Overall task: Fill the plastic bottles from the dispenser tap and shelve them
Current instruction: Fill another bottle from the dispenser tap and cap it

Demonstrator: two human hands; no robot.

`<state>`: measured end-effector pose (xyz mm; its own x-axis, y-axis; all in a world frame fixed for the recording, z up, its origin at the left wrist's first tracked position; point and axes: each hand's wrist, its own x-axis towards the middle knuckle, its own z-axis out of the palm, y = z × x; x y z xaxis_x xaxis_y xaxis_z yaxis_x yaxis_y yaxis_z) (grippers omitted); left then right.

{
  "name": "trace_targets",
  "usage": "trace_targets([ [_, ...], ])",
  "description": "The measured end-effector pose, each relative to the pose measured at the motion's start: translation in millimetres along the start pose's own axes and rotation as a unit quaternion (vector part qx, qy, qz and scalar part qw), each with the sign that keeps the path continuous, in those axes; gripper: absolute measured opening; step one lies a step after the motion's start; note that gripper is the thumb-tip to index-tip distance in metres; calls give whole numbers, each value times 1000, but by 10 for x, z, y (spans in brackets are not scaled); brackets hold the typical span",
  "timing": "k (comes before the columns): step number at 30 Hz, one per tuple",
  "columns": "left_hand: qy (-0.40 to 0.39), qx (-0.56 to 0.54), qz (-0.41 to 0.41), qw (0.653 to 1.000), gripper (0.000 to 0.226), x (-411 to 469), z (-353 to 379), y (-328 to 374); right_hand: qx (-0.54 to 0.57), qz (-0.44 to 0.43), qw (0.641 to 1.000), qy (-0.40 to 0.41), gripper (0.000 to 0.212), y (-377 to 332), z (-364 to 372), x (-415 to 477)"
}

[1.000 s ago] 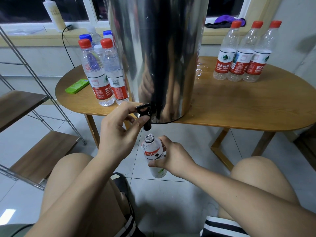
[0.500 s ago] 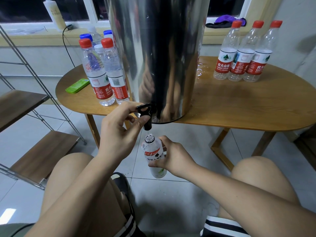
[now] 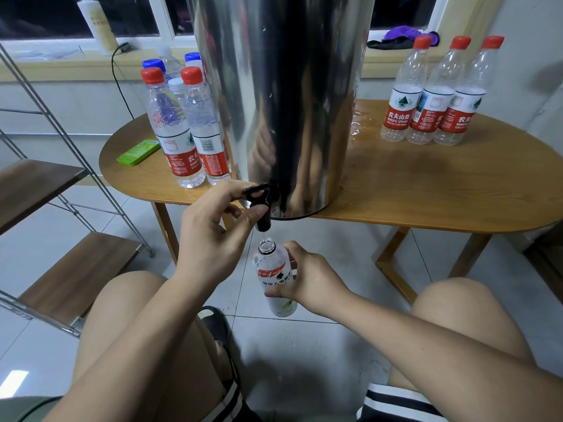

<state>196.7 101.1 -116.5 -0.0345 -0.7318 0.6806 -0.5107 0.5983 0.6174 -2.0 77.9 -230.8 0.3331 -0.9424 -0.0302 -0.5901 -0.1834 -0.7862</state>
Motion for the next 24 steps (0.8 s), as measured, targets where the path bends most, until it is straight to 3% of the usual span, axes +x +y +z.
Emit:
trace_targets([
  [24, -1, 3, -2, 1000, 17, -4, -6, -19, -13, 5, 1000, -3, 71, -32, -9, -11],
])
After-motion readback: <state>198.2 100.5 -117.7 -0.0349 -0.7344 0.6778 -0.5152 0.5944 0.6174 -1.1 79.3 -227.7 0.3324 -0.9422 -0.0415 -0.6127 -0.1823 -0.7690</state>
